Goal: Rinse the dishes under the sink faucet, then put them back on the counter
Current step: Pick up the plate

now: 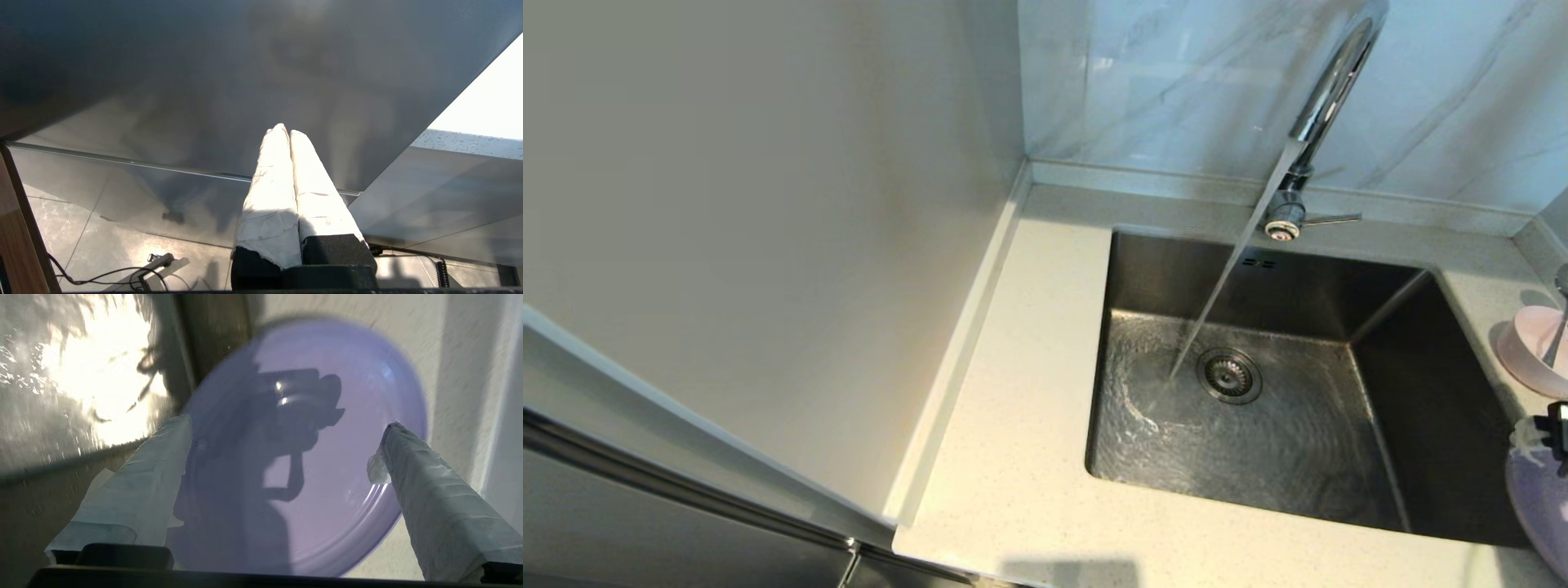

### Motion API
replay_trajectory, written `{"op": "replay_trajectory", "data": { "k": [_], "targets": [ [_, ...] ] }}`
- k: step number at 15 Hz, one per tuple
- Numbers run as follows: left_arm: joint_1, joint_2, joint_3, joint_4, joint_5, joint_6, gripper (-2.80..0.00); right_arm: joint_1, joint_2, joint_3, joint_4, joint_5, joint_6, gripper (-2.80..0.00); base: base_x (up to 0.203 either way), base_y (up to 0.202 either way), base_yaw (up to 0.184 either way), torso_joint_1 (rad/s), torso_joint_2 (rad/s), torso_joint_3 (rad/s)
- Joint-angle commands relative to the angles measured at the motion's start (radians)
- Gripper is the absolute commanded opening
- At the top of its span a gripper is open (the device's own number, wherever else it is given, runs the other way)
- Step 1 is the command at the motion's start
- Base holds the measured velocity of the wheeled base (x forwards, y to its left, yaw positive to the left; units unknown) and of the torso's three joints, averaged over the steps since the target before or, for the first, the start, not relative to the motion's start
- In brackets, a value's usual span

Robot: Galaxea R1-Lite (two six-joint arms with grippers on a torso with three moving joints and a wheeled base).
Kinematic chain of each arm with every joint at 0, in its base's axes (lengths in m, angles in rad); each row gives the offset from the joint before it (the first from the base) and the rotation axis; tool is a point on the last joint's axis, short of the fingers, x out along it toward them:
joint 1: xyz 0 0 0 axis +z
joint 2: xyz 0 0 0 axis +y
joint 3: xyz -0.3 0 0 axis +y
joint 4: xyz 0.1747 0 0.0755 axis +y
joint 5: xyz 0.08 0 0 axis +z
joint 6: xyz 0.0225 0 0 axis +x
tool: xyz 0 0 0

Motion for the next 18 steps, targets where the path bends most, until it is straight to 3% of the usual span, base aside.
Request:
{"op": "replay_trajectory", "data": {
  "k": [1, 5, 10, 13, 18],
  "targets": [
    [0.0, 0.0, 0.0, 0.0, 0.0, 0.0, -2.8, -0.034, 0.031, -0.081, 0.022, 0.0, 0.005, 0.0, 0.0, 0.0, 0.0, 0.0, 0.0, 0.0],
    [0.0, 0.0, 0.0, 0.0, 0.001, 0.0, -2.8, -0.057, 0.024, -0.209, 0.175, 0.04, 0.031, 0.0, 0.0, 0.0, 0.0, 0.0, 0.0, 0.0],
    [0.0, 0.0, 0.0, 0.0, -0.001, 0.0, -2.8, 0.098, -0.035, -0.251, 0.328, 0.061, 0.121, 0.0, 0.0, 0.0, 0.0, 0.0, 0.0, 0.0],
    [0.0, 0.0, 0.0, 0.0, 0.001, 0.0, -2.8, 0.187, -0.02, -0.245, 0.354, 0.05, 0.182, 0.0, 0.0, 0.0, 0.0, 0.0, 0.0, 0.0],
    [0.0, 0.0, 0.0, 0.0, 0.001, 0.0, -2.8, 0.187, -0.009, -0.132, 0.341, -0.012, 0.192, 0.0, 0.0, 0.0, 0.0, 0.0, 0.0, 0.0]
  ]
}}
